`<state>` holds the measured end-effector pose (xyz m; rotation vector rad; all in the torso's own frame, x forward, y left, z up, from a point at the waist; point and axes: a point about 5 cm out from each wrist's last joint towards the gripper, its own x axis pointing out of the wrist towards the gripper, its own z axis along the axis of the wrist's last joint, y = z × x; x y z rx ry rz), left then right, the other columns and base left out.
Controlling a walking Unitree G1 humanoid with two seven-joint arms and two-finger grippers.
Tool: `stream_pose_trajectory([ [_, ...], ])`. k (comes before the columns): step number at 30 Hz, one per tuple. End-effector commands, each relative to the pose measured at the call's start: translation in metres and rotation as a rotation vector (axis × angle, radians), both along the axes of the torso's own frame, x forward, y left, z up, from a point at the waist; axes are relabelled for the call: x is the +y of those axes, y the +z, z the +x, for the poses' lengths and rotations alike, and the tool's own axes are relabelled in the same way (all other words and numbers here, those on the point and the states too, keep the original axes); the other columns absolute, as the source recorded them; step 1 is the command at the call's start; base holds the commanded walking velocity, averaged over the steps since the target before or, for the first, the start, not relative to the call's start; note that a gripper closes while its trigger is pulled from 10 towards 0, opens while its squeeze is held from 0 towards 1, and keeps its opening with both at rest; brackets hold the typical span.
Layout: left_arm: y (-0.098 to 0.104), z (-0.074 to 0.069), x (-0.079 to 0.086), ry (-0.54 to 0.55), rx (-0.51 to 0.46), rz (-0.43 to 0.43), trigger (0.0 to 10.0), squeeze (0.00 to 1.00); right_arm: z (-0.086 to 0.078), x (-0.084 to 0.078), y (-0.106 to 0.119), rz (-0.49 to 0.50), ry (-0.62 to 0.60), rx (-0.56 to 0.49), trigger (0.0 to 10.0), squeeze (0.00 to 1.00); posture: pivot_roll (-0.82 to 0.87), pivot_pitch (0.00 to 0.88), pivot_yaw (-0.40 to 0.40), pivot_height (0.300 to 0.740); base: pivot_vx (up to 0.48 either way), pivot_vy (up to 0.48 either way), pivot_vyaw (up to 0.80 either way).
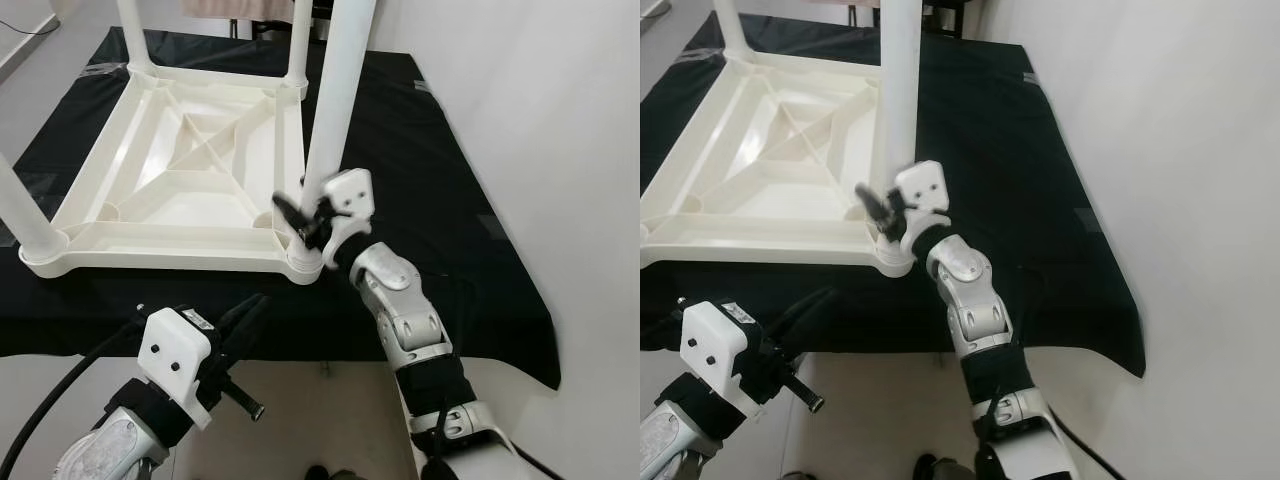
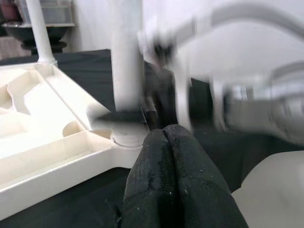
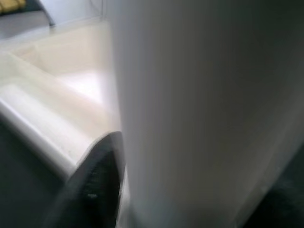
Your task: Building children table
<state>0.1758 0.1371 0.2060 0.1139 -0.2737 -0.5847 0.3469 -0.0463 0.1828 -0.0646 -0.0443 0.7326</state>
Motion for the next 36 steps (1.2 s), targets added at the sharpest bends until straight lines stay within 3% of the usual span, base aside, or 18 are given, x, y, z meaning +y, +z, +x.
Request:
stream_pose_trajectory([
  [1,-0.001,-0.002,-0.003,-0.019,0.014,-0.003,10.0,0.00,-0.006,0.014,0.011,0.053,0.159,0.006,10.0,1.00,0.16,0.222,-0.163,0.740,0.000,0.000,0.00],
  [2,-0.001,-0.002,-0.003,-0.020,0.015,-0.003,10.0,0.00,-0.010,0.018,0.018,0.072,0.249,-0.017,10.0,1.00,0.17,0.222,-0.166,0.740,0.000,0.000,0.00],
  [5,-0.002,-0.002,-0.003,-0.020,0.016,-0.002,10.0,0.00,-0.012,0.020,0.022,0.080,0.302,-0.030,10.0,1.00,0.17,0.222,-0.166,0.740,0.000,0.000,0.00],
  [6,-0.002,-0.002,-0.004,-0.020,0.017,-0.002,10.0,0.00,-0.013,0.021,0.030,0.068,0.382,-0.065,10.0,0.18,0.17,0.221,-0.168,0.740,0.000,0.000,0.00],
  [7,-0.002,-0.002,-0.004,-0.020,0.018,-0.001,10.0,0.00,-0.012,0.020,0.036,0.052,0.454,-0.094,10.0,0.00,0.18,0.220,-0.171,0.740,0.000,0.000,0.00],
  [14,-0.001,-0.003,-0.003,-0.011,0.018,0.006,10.0,0.00,0.008,0.013,0.059,-0.066,0.650,-0.159,10.0,0.00,0.20,0.230,-0.175,0.740,0.000,0.000,0.00],
  [21,-0.003,-0.005,-0.003,-0.018,0.032,0.018,10.0,0.00,0.010,0.016,0.072,-0.027,0.780,-0.137,10.0,0.00,0.22,0.238,-0.169,0.740,0.000,0.000,0.00],
  [26,-0.004,-0.006,-0.002,-0.020,0.038,0.026,10.0,0.00,0.012,0.019,0.076,-0.054,0.873,-0.121,10.0,0.00,0.23,0.249,-0.173,0.740,0.000,0.000,0.00],
  [33,-0.005,-0.007,-0.001,-0.020,0.041,0.031,10.0,0.00,0.016,0.021,0.079,-0.071,0.891,-0.115,9.7,0.00,0.24,0.255,-0.174,0.740,0.000,0.000,0.00],
  [34,-0.005,-0.008,-0.001,-0.022,0.042,0.031,10.0,0.00,0.016,0.021,0.080,-0.070,0.892,-0.112,0.0,0.00,0.24,0.260,-0.173,0.740,0.000,0.000,0.00],
  [36,-0.005,-0.009,-0.001,-0.023,0.045,0.032,10.0,0.00,0.017,0.021,0.079,-0.069,0.893,-0.106,0.0,0.00,0.24,0.261,-0.173,0.740,0.000,0.000,0.00],
])
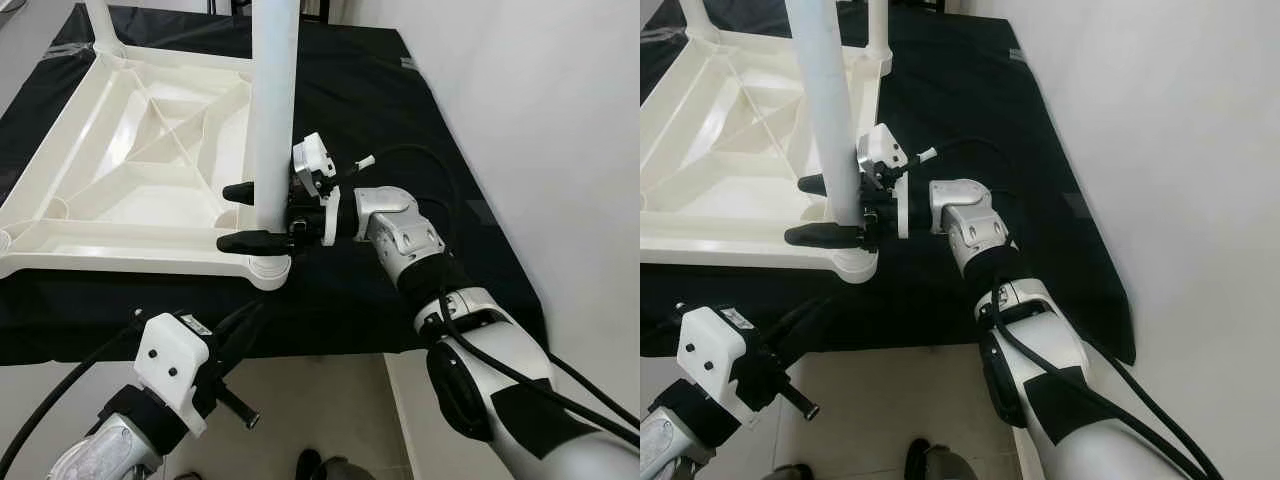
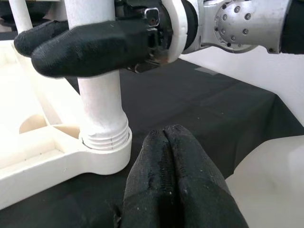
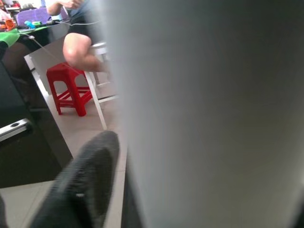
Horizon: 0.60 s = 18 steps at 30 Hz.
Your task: Building children table
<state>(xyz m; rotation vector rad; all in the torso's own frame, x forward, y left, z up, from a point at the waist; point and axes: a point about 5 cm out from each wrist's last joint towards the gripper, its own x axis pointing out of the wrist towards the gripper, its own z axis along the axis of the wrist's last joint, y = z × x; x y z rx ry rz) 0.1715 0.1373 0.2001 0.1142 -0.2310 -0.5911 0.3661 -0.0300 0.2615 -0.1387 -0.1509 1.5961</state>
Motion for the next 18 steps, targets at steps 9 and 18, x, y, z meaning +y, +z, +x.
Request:
stream_pose_trajectory([
  [9,0.001,-0.004,-0.002,-0.025,0.007,0.018,10.0,0.00,0.003,-0.007,-0.009,-0.020,-0.020,0.004,0.0,0.00,0.22,0.265,-0.166,0.740,0.000,0.000,0.00],
  [18,0.002,-0.004,-0.001,-0.035,0.007,0.014,10.0,0.00,0.011,-0.034,-0.038,-0.046,-0.318,0.018,0.0,0.00,0.19,0.268,-0.170,0.740,0.000,0.000,0.00],
])
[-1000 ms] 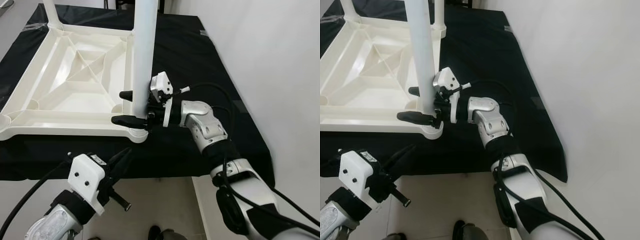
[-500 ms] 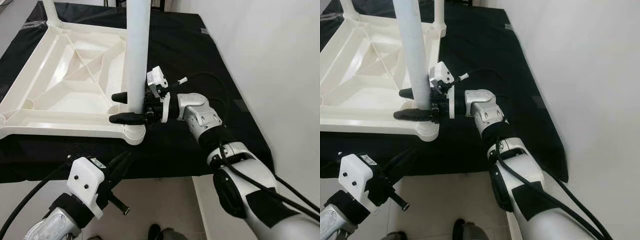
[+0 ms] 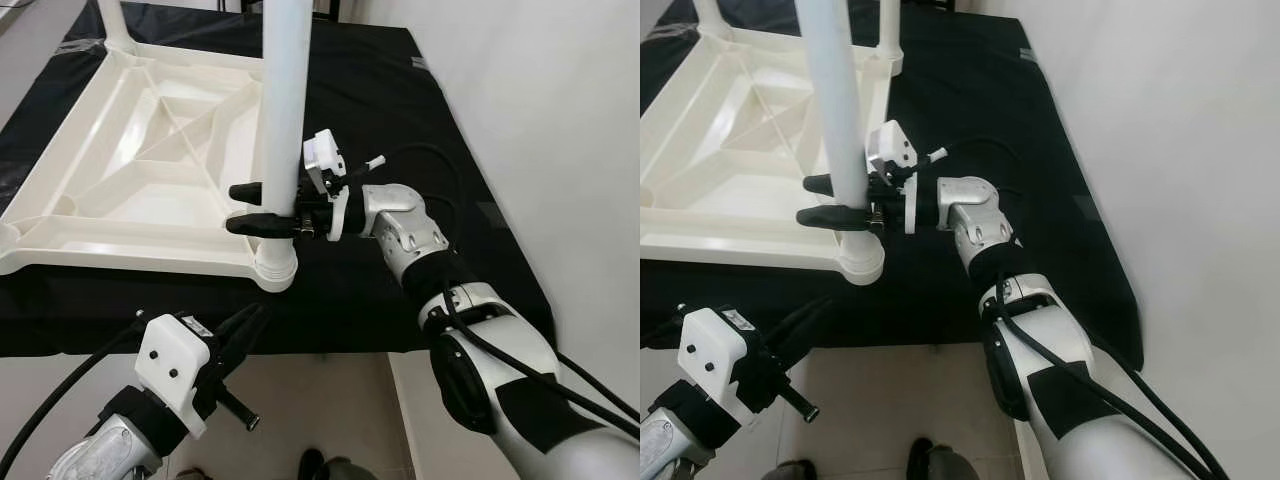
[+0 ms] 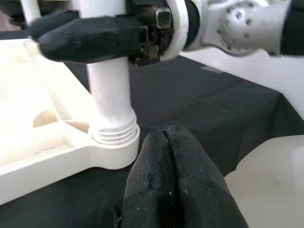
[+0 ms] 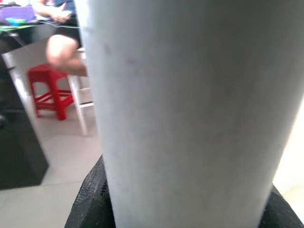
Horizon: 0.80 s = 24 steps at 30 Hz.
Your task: Building children table
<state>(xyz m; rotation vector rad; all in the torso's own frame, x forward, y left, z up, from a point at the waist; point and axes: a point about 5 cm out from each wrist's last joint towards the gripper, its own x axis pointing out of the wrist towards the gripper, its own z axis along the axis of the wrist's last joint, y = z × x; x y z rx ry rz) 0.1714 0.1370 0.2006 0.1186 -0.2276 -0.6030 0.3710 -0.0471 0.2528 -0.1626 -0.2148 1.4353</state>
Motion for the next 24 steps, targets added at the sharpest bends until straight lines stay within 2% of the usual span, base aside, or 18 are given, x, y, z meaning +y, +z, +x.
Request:
stream_pose_trajectory([
  [1,0.001,-0.004,-0.001,-0.024,0.005,0.008,10.0,0.00,0.006,-0.017,-0.030,-0.075,-0.166,0.088,0.0,0.00,0.19,0.268,-0.170,0.740,0.000,0.000,0.00],
  [2,0.001,-0.004,0.001,-0.023,0.005,0.007,10.0,0.00,0.004,-0.021,-0.045,-0.070,-0.259,0.125,0.0,0.00,0.17,0.272,-0.164,0.740,0.000,0.000,0.00],
  [3,0.001,-0.004,0.002,-0.024,0.009,0.005,10.0,0.00,-0.008,-0.019,-0.073,-0.061,-0.390,0.199,0.0,0.00,0.16,0.275,-0.147,0.740,0.000,0.000,0.00],
  [5,0.001,-0.004,0.002,-0.024,0.009,0.005,10.0,0.00,-0.008,-0.019,-0.073,-0.061,-0.390,0.199,0.0,0.00,0.16,0.275,-0.147,0.740,0.000,0.000,0.00],
  [6,0.000,-0.003,0.002,-0.033,0.015,0.002,10.0,0.00,-0.023,-0.016,-0.098,-0.062,-0.527,0.265,0.0,0.00,0.16,0.276,-0.138,0.740,0.000,0.000,0.00],
  [7,0.000,-0.003,0.002,-0.033,0.015,0.002,10.0,0.00,-0.023,-0.016,-0.098,-0.062,-0.527,0.265,0.0,0.00,0.16,0.276,-0.138,0.740,0.000,0.000,0.00],
  [8,0.000,-0.003,0.000,-0.044,0.018,0.000,10.0,0.00,-0.034,-0.016,-0.112,-0.101,-0.645,0.265,0.0,0.00,0.16,0.271,-0.139,0.740,0.000,0.000,0.00],
  [9,0.000,-0.003,0.000,-0.044,0.018,0.000,10.0,0.00,-0.034,-0.016,-0.112,-0.101,-0.645,0.265,0.0,0.00,0.16,0.271,-0.139,0.740,0.000,0.000,0.00],
  [10,0.000,-0.002,-0.001,-0.051,0.020,-0.005,10.0,0.00,-0.034,-0.019,-0.111,-0.099,-0.750,0.230,0.0,0.00,0.15,0.265,-0.138,0.740,0.000,0.000,0.00],
  [11,0.000,-0.001,-0.002,-0.054,0.020,-0.007,10.0,0.00,-0.031,-0.019,-0.110,-0.113,-0.795,0.208,0.0,0.00,0.16,0.267,-0.144,0.740,0.000,0.000,0.00],
  [22,0.003,0.000,0.003,-0.031,0.005,-0.001,10.0,0.00,-0.025,-0.013,-0.103,-0.081,-0.874,0.202,0.0,0.00,0.17,0.268,-0.146,0.740,0.000,0.000,0.00],
  [23,0.003,0.000,0.003,-0.032,0.005,0.000,10.0,0.00,-0.025,-0.014,-0.101,-0.074,-0.890,0.213,4.2,0.00,0.17,0.268,-0.143,0.740,0.000,0.000,0.00],
  [24,0.003,0.000,0.002,-0.033,0.005,0.000,10.0,0.00,-0.026,-0.014,-0.097,-0.065,-0.904,0.227,10.0,0.00,0.17,0.268,-0.144,0.740,0.000,0.000,0.00],
])
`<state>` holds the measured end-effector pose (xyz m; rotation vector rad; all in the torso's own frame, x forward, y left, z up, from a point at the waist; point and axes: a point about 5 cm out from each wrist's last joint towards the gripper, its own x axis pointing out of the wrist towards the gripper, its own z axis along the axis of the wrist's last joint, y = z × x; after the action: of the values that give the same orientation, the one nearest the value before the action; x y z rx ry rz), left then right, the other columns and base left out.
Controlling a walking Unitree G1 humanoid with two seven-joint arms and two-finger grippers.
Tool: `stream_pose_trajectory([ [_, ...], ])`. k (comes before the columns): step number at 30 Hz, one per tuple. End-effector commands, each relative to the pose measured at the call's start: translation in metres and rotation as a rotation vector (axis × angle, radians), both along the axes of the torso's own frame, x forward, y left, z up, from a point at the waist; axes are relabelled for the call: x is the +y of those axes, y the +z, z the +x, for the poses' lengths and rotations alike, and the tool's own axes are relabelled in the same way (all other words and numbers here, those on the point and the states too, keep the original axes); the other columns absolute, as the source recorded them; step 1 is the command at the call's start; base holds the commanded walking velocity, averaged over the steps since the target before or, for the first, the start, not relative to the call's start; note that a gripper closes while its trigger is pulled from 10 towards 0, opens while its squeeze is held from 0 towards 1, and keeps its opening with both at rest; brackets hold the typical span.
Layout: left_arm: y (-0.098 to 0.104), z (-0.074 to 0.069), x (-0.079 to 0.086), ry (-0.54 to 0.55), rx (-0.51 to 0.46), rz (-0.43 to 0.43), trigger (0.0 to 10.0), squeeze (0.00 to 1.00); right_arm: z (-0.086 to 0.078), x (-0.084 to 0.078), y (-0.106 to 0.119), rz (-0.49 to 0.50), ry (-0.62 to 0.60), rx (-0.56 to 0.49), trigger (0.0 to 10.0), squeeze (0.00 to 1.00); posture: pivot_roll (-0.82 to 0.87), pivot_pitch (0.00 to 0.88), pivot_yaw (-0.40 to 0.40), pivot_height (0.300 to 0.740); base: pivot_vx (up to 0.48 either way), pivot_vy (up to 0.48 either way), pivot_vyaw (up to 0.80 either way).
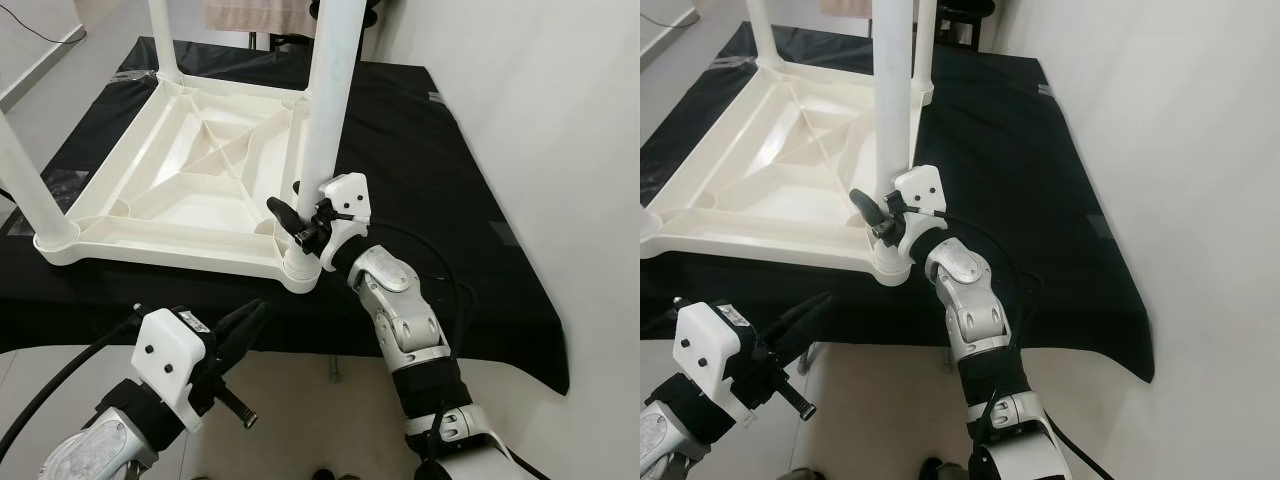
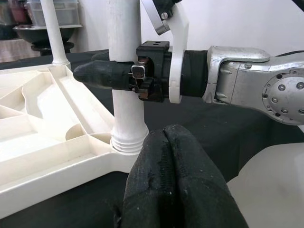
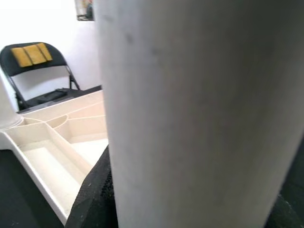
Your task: Building children table
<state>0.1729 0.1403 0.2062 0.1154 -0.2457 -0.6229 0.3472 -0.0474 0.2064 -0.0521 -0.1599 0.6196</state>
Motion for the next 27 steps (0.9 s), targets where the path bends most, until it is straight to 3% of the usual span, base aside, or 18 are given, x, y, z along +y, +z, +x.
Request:
stream_pose_trajectory([
  [1,-0.002,-0.001,-0.001,-0.012,0.020,0.006,10.0,0.00,-0.002,-0.014,-0.051,-0.137,-0.081,0.217,10.0,0.00,0.17,0.268,-0.144,0.740,0.000,0.000,0.00],
  [4,-0.002,-0.002,-0.001,-0.013,0.020,0.006,10.0,0.00,-0.002,-0.014,-0.048,-0.128,-0.089,0.224,10.0,0.00,0.17,0.268,-0.144,0.740,0.000,0.000,0.00],
  [5,-0.002,-0.002,-0.001,-0.014,0.020,0.006,10.0,0.00,-0.002,-0.010,-0.039,-0.094,-0.042,0.212,10.0,0.40,0.18,0.271,-0.149,0.740,0.000,0.000,0.00],
  [6,-0.002,-0.002,-0.001,-0.014,0.020,0.006,10.0,0.00,-0.002,-0.010,-0.039,-0.094,-0.042,0.212,10.0,0.40,0.18,0.271,-0.149,0.740,0.000,0.000,0.00],
  [7,-0.002,-0.002,-0.002,-0.013,0.019,0.007,10.0,0.00,0.001,-0.006,-0.020,-0.045,0.090,0.160,10.0,1.00,0.18,0.272,-0.152,0.740,0.000,0.000,0.00],
  [8,-0.001,-0.002,-0.001,-0.012,0.018,0.007,10.0,0.00,0.003,-0.005,0.000,-0.033,0.234,0.084,10.0,1.00,0.18,0.272,-0.155,0.740,0.000,0.000,0.00],
  [10,-0.001,-0.002,-0.001,-0.012,0.018,0.007,10.0,0.00,0.003,-0.005,0.000,-0.033,0.234,0.084,10.0,1.00,0.18,0.272,-0.155,0.740,0.000,0.000,0.00],
  [11,-0.001,-0.002,-0.002,-0.011,0.018,0.007,10.0,0.00,0.003,-0.006,0.014,-0.049,0.357,0.014,10.0,1.00,0.18,0.271,-0.158,0.740,0.000,0.000,0.00],
  [12,-0.001,-0.002,-0.002,-0.011,0.018,0.007,10.0,0.00,0.003,-0.006,0.014,-0.049,0.357,0.014,10.0,1.00,0.18,0.271,-0.158,0.740,0.000,0.000,0.00],
  [13,-0.001,-0.002,-0.002,-0.010,0.017,0.006,10.0,0.00,0.005,-0.011,0.028,-0.090,0.462,-0.048,10.0,0.11,0.19,0.272,-0.163,0.740,0.000,0.000,0.00],
  [15,-0.001,-0.002,-0.002,-0.010,0.017,0.006,10.0,0.00,0.005,-0.011,0.028,-0.090,0.462,-0.048,10.0,0.11,0.19,0.272,-0.163,0.740,0.000,0.000,0.00],
  [16,-0.001,-0.002,-0.003,-0.010,0.017,0.006,10.0,0.00,0.006,-0.015,0.037,-0.129,0.535,-0.090,10.0,0.00,0.19,0.272,-0.165,0.740,0.000,0.000,0.00],
  [19,-0.001,-0.003,-0.004,-0.009,0.016,0.005,10.0,0.00,0.010,-0.020,0.051,-0.195,0.667,-0.128,10.0,0.00,0.20,0.271,-0.171,0.740,0.000,0.000,0.00],
  [23,-0.002,-0.003,-0.004,-0.007,0.016,0.007,10.0,0.00,0.012,-0.019,0.058,-0.230,0.743,-0.131,10.0,0.00,0.20,0.269,-0.175,0.740,0.000,0.000,0.00],
  [24,-0.002,-0.003,-0.004,-0.006,0.015,0.007,10.0,0.00,0.013,-0.017,0.062,-0.240,0.778,-0.127,8.5,0.00,0.21,0.267,-0.178,0.740,0.000,0.000,0.00],
  [25,-0.002,-0.003,-0.005,-0.004,0.014,0.008,10.0,0.00,0.015,-0.015,0.067,-0.241,0.818,-0.123,0.0,0.00,0.21,0.266,-0.180,0.740,0.000,0.000,0.00],
  [27,-0.002,-0.004,-0.005,-0.004,0.014,0.009,10.0,0.00,0.016,-0.013,0.070,-0.240,0.845,-0.120,0.0,0.00,0.21,0.265,-0.180,0.740,0.000,0.000,0.00],
])
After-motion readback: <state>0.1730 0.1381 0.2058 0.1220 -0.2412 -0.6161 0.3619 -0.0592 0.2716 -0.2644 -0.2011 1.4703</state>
